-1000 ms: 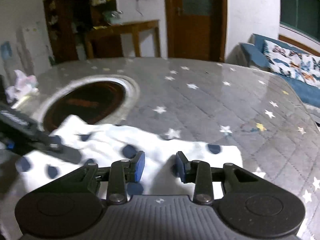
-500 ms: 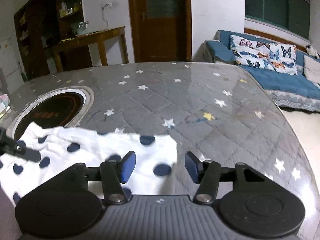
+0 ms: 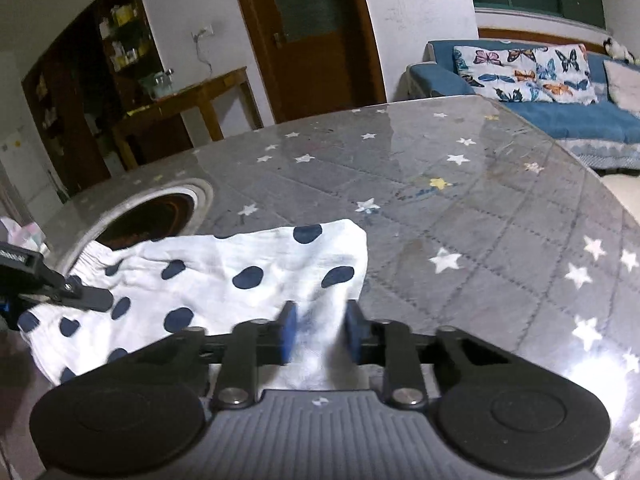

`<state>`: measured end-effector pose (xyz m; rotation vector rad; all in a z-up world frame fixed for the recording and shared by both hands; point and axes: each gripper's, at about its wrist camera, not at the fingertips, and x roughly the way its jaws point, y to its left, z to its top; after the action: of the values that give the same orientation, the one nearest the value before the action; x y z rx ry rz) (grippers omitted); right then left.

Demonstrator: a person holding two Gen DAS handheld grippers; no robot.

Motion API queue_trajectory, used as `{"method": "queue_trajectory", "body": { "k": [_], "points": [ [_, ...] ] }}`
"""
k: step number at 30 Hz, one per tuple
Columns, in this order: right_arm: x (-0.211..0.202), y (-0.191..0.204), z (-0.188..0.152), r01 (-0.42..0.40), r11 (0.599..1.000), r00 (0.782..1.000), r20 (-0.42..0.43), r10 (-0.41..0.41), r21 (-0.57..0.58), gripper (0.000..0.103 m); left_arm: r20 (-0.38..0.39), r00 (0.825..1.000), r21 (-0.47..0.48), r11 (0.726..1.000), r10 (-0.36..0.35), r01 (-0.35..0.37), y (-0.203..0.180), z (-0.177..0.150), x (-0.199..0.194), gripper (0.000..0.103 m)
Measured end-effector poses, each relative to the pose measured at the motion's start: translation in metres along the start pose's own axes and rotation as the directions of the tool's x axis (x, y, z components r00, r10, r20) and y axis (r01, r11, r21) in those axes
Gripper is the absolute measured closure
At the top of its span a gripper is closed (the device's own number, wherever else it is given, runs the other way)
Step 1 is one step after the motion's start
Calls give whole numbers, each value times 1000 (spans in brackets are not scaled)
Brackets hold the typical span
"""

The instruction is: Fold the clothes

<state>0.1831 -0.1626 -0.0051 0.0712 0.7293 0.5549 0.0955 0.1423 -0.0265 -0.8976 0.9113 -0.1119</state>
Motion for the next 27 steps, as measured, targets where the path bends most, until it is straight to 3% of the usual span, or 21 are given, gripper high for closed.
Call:
{"method": "queue_trajectory", "body": {
  "k": [5, 16, 27],
  "points": [
    [-6, 4, -2, -20, 999, 999, 44, 19, 30, 96, 28, 1000, 48, 999, 7, -9, -11, -1, -13, 72],
    [-40, 9, 21, 14, 1000, 985, 169, -15, 9, 98, 47, 999, 169, 986, -13, 5, -59, 5, -21, 72],
    [-61, -6, 67, 105, 993, 965, 247, -90, -52, 98, 26, 1000, 240, 971, -8, 1, -117, 19, 13, 71]
  ]
}}
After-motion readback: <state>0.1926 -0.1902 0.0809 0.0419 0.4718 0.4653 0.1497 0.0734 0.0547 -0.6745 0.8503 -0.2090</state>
